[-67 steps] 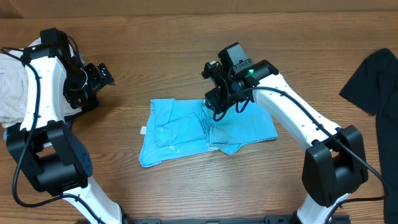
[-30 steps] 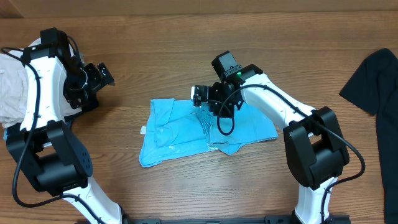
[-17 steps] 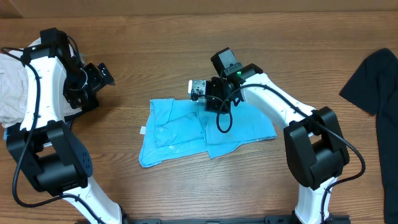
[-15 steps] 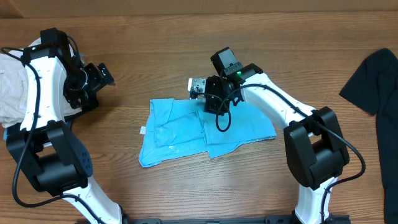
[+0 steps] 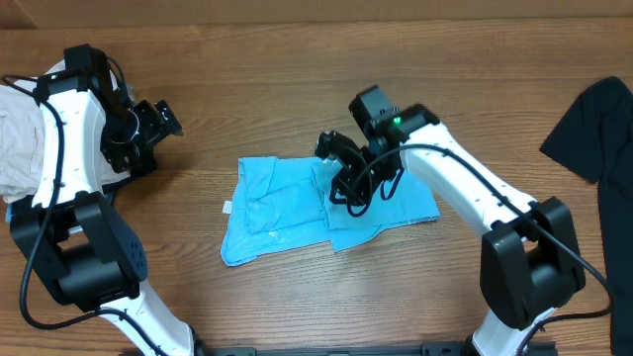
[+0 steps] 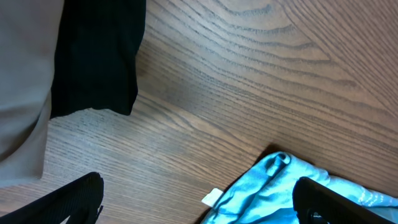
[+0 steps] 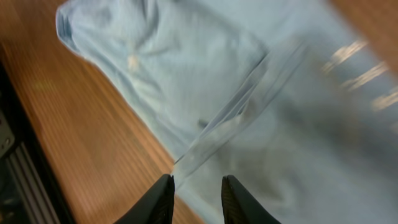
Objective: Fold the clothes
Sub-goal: 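Press and smooth the folded right half with the right gripper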
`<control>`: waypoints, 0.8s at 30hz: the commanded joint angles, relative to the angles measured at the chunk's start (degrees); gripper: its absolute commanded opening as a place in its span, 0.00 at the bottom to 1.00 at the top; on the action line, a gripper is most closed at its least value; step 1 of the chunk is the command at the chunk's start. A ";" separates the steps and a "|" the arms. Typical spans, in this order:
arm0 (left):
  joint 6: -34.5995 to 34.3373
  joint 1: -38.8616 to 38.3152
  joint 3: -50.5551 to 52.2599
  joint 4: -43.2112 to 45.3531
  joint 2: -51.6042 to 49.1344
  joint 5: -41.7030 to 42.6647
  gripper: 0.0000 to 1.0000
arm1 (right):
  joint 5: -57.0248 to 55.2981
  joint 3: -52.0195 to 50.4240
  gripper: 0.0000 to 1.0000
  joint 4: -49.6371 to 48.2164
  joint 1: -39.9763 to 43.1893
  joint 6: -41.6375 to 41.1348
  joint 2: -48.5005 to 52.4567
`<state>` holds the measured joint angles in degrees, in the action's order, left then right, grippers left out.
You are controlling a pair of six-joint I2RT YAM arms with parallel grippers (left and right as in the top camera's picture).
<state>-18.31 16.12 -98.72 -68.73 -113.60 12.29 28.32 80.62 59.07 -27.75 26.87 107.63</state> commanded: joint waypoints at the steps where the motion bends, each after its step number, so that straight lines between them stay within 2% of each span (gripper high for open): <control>1: 0.09 -0.02 -0.15 0.07 -0.50 0.66 1.00 | 2.91 -6.01 0.25 -5.27 0.00 -7.76 -0.09; 5: 0.09 -0.02 -0.15 0.07 -0.50 0.66 1.00 | 2.89 -9.29 0.24 -7.89 0.00 -10.69 0.11; 15: 0.09 -0.02 -0.15 0.07 -0.50 0.66 1.00 | 2.69 -9.62 0.21 -7.26 0.02 -13.75 5.42; 18: 0.09 -0.02 -0.15 0.07 -0.50 0.66 1.00 | 6.51 -3.45 0.18 -1.25 0.15 -15.34 5.05; 21: 0.09 -0.02 -0.15 0.07 -0.50 0.66 1.00 | 5.40 8.98 0.18 3.85 0.98 -15.37 4.66; 24: 0.09 -0.02 -0.15 0.07 -0.50 0.66 1.00 | -1.57 12.31 0.22 0.11 1.25 -15.47 4.68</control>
<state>-18.28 16.12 -98.72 -68.73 -113.60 12.29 31.99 89.89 61.32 -27.11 11.75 113.10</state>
